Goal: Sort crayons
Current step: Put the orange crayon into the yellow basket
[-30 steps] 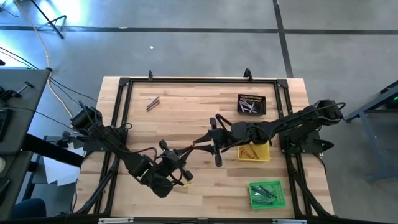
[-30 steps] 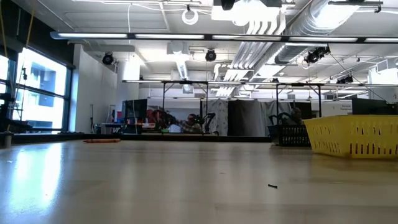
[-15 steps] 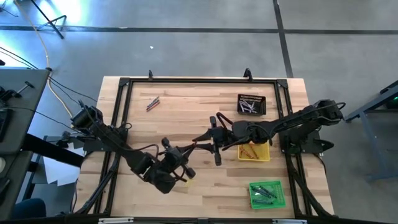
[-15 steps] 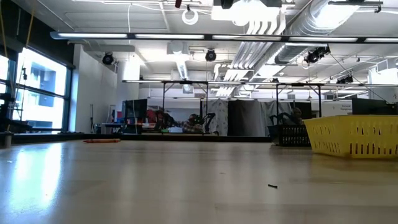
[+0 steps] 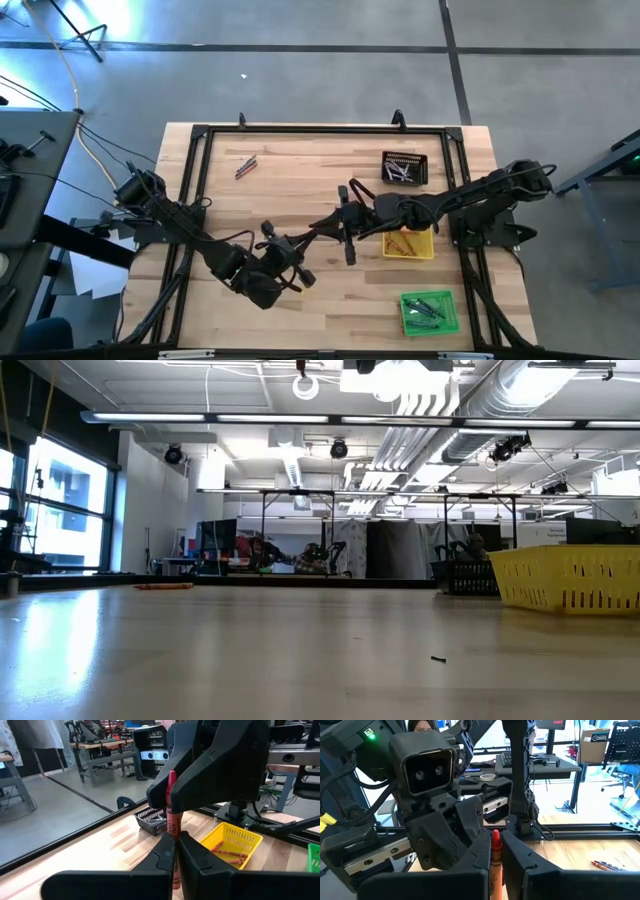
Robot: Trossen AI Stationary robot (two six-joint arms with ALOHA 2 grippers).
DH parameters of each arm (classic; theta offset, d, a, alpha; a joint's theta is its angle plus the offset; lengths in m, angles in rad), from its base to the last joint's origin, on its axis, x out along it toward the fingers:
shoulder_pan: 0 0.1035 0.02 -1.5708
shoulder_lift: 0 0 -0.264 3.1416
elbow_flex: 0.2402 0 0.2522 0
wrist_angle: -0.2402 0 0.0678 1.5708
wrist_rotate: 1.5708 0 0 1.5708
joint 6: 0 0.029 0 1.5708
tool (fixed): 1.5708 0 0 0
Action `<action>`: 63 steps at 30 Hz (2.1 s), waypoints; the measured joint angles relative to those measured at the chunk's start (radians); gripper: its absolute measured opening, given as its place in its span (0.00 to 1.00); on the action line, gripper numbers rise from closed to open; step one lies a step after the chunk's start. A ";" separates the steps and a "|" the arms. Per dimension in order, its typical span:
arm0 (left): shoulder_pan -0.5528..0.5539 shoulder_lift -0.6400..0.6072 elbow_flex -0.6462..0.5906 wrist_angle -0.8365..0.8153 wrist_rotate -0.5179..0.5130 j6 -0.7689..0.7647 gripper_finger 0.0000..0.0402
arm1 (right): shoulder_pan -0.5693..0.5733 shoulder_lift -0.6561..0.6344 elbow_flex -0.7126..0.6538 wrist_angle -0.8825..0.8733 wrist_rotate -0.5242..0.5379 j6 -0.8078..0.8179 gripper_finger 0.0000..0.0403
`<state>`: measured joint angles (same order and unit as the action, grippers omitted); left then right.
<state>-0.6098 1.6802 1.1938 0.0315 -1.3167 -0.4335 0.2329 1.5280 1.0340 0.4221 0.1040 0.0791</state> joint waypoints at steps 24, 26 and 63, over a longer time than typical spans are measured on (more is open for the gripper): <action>-0.013 -0.006 0.002 -0.027 0.055 0.056 0.19 | -0.081 -0.113 0.001 -0.449 0.255 0.087 0.00; -0.016 -0.006 0.002 -0.034 0.055 0.059 0.20 | -0.090 -0.152 -0.002 -0.597 0.277 0.134 0.00; -0.019 -0.004 0.001 -0.072 0.056 0.043 0.22 | 0.233 -0.029 -0.002 -1.509 0.338 0.934 0.04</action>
<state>-0.6289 1.6764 1.1946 -0.0410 -1.2602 -0.3904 0.4656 1.4989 1.0325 -1.0867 0.4424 1.0135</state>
